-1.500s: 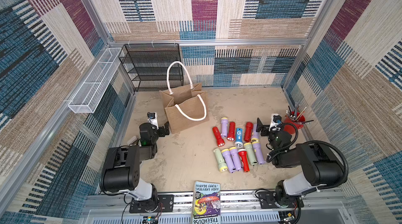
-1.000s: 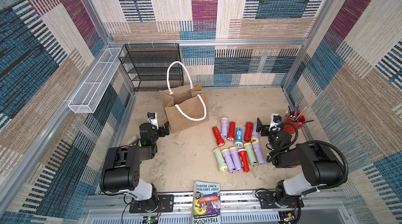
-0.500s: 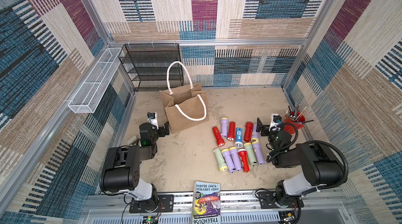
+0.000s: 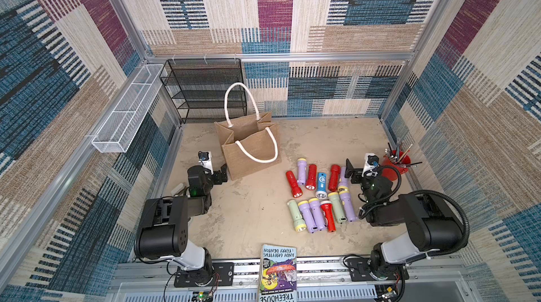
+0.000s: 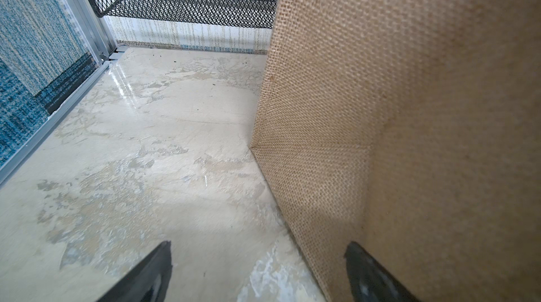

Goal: Put the flashlights into the tote bags
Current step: Move the canvas bag to the center of the board.

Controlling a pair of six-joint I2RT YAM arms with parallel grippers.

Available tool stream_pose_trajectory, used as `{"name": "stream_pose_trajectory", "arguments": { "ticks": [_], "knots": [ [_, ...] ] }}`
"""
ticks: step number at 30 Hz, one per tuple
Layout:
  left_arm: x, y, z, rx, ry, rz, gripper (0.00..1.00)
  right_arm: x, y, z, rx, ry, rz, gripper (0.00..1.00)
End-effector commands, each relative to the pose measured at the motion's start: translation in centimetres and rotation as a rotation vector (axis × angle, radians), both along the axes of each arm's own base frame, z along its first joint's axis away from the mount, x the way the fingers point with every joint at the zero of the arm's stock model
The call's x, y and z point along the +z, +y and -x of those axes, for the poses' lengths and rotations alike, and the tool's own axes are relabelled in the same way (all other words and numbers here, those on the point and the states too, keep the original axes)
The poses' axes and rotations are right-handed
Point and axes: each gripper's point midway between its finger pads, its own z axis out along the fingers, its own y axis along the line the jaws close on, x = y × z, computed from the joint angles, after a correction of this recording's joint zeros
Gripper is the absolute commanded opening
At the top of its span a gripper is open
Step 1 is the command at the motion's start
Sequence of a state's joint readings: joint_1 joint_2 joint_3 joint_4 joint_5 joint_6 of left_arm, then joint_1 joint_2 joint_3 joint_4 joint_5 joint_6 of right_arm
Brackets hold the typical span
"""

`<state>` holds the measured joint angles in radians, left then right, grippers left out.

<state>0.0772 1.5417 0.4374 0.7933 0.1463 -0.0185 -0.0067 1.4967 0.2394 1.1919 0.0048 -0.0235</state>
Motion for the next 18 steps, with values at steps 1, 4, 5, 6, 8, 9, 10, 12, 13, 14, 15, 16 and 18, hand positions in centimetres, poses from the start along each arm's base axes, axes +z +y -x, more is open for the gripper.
{"name": "stream_pose_trajectory", "arguments": {
  "ticks": [1,4,5,6,8,9,10,12,13,14,15,16,18],
  "knots": [
    [1.2,0.7,-0.1,0.037,-0.014,-0.016,0.94,0.9,-1.9,-1.5,-0.117,0.074,-0.043,0.99],
    [3.0,1.4,0.0,0.076,-0.005,-0.020,0.92,1.8,-3.2,-2.4,-0.201,0.156,-0.062,1.00],
    [3.1,1.6,0.5,0.088,0.022,-0.020,0.91,2.4,-3.3,-2.2,-0.204,0.146,-0.070,1.00],
    [3.4,1.8,0.7,0.104,0.031,-0.015,0.91,3.1,-3.4,-1.9,-0.211,0.128,-0.086,1.00],
    [4.9,2.0,1.2,0.126,0.017,-0.005,0.91,4.5,-3.6,-1.2,-0.224,0.086,-0.120,1.00],
    [5.6,2.2,1.5,0.141,0.018,-0.001,0.91,5.4,-3.6,-0.9,-0.228,0.064,-0.139,1.00],
    [6.4,2.6,1.8,0.168,0.020,0.005,0.90,6.2,-3.6,-0.7,-0.226,0.046,-0.151,1.00],
    [8.2,3.7,2.5,0.248,0.031,0.023,0.89,7.7,-3.4,-0.6,-0.218,0.034,-0.169,1.00],
    [9.3,4.1,2.8,0.278,0.028,0.027,0.88,8.6,-3.3,-0.6,-0.212,0.030,-0.174,1.00],
    [10.4,4.6,3.2,0.318,0.033,0.034,0.86,9.2,-3.3,-0.6,-0.207,0.028,-0.179,0.99],
    [11.5,5.0,3.6,0.347,0.037,0.045,0.85,10.2,-3.2,-0.7,-0.202,0.024,-0.189,0.99],
    [12.6,5.0,3.8,0.356,0.031,0.052,0.84,10.5,-3.1,-0.7,-0.200,0.029,-0.201,0.98],
    [15.0,4.7,4.0,0.349,0.022,0.081,0.82,11.5,-2.5,-0.9,-0.170,0.041,-0.240,0.96]
  ]
}}
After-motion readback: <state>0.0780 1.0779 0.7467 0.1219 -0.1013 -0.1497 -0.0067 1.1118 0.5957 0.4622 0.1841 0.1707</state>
